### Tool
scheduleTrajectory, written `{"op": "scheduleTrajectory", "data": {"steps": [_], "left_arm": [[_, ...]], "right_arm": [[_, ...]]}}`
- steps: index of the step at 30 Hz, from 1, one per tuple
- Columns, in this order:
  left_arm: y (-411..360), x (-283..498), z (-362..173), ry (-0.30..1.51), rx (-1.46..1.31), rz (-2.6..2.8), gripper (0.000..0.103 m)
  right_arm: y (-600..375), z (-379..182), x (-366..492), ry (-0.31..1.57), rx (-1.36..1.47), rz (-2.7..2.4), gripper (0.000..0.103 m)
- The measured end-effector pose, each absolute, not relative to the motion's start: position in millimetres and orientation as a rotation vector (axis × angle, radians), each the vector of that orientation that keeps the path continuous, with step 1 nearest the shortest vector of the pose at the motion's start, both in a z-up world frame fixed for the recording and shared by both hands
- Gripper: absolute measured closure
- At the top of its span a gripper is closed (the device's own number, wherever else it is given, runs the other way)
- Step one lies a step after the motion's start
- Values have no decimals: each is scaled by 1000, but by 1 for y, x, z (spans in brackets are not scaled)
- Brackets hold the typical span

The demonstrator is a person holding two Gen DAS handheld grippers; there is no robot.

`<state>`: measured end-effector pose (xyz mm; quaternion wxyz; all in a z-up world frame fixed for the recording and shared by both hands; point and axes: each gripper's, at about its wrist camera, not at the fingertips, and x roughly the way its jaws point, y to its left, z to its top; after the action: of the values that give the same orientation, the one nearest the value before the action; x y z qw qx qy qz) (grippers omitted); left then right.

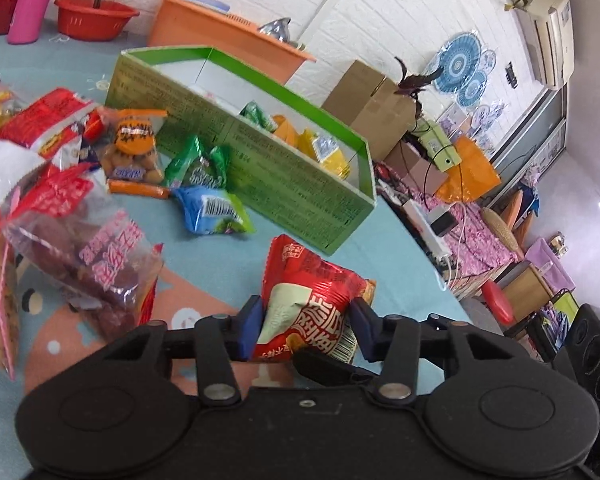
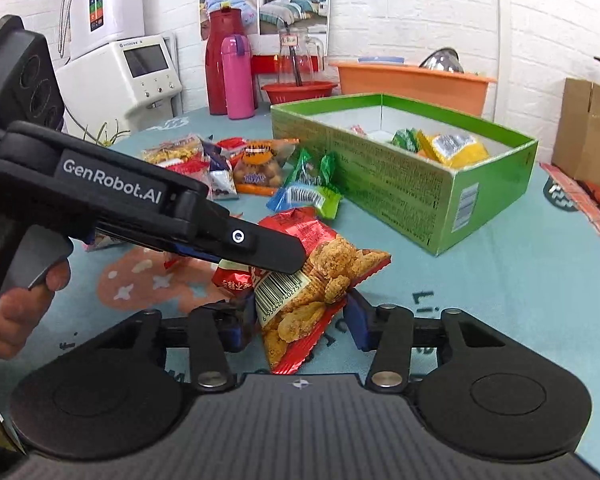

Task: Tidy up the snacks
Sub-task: 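Carry both red bags into the green box and open both tools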

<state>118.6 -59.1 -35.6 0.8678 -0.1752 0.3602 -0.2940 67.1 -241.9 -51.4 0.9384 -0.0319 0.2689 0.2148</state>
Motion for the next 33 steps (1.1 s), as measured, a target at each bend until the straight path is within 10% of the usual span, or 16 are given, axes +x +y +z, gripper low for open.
{"op": "scheduleTrajectory", "data": {"steps": [33], "left_arm": [[-56, 283, 13, 610, -342, -571, 21]], "right_arm": [[-246, -13, 227, 356, 5, 391, 22]]}}
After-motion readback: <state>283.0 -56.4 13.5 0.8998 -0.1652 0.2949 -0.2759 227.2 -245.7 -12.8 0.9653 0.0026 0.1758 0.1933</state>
